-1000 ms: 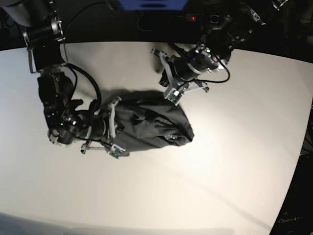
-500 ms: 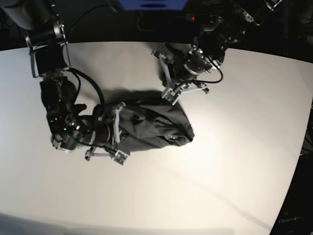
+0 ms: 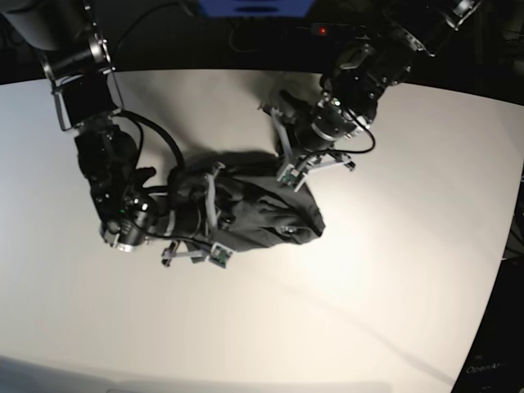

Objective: Fold the T-shirt properly

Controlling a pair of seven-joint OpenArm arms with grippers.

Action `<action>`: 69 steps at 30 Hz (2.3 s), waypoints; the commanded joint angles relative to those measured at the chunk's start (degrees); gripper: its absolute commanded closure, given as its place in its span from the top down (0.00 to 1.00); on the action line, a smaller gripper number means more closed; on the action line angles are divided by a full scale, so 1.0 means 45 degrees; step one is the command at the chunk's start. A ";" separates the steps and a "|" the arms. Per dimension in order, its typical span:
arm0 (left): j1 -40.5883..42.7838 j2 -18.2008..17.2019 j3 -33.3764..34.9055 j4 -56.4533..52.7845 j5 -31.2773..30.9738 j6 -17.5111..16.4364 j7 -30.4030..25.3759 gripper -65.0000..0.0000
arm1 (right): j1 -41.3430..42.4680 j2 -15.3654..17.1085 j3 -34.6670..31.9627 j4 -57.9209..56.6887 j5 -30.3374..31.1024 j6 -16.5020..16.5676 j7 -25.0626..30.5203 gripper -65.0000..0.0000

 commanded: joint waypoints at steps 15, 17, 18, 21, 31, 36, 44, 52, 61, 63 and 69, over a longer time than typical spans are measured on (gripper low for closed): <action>-0.0577 0.0342 -0.0003 -0.1251 0.0030 -0.0029 -0.1214 0.03 | 0.0732 0.0417 0.0037 -0.2530 0.0151 0.0027 0.1912 0.00; -0.0577 0.0342 0.0036 -0.1369 0.0030 -0.0029 -0.1214 0.03 | 0.0732 0.0417 0.0037 -0.2511 0.0151 0.0027 0.1853 0.00; -0.0577 0.0342 0.0036 -0.1388 0.0030 -0.0029 -0.1214 0.03 | 0.0732 0.0417 0.0037 -0.2511 0.0151 0.0027 0.1853 0.00; -0.0674 0.0342 0.0016 -0.1388 0.0030 -0.0029 -0.1214 0.03 | 0.0732 0.0339 0.0017 -0.2355 0.0151 0.0027 0.1834 0.00; -0.0752 0.0342 0.0075 -0.1408 0.0030 -0.0029 -0.1214 0.03 | 0.0517 -0.0462 -0.1136 -0.1397 0.0151 0.0027 0.1326 0.00; -0.0752 0.0303 0.0075 -0.1408 0.0049 -0.0049 -0.1214 0.03 | 0.0106 -0.0853 -0.1722 -0.0811 0.0151 0.0027 0.1228 0.00; -0.0694 0.0245 0.0095 -0.1388 0.0049 -0.0049 -0.1214 0.03 | -0.0167 -0.1224 -0.1761 -0.0811 0.0151 0.0027 0.0642 0.00; -0.0303 0.0206 0.0114 -0.0470 0.0049 -0.0049 -0.1214 0.03 | -0.0206 -0.0970 -0.1858 -0.0792 0.0170 0.0027 0.0584 0.00; 0.0967 -0.0849 0.0016 0.2851 0.0225 -0.0049 -0.1175 0.03 | -0.0226 -0.0716 -0.2093 0.0537 0.0170 0.0027 0.0076 0.00; 0.1064 -0.0888 -0.0023 0.3398 0.0206 -0.0049 -0.1194 0.03 | -0.0167 -0.0638 -0.2073 0.1006 0.0170 0.0027 -0.0374 0.00; 0.1045 -0.0478 -0.0023 0.4121 0.0167 -0.0049 -0.1214 0.03 | -0.0069 -0.0384 -0.2054 0.1221 0.0170 0.0027 -0.0960 0.00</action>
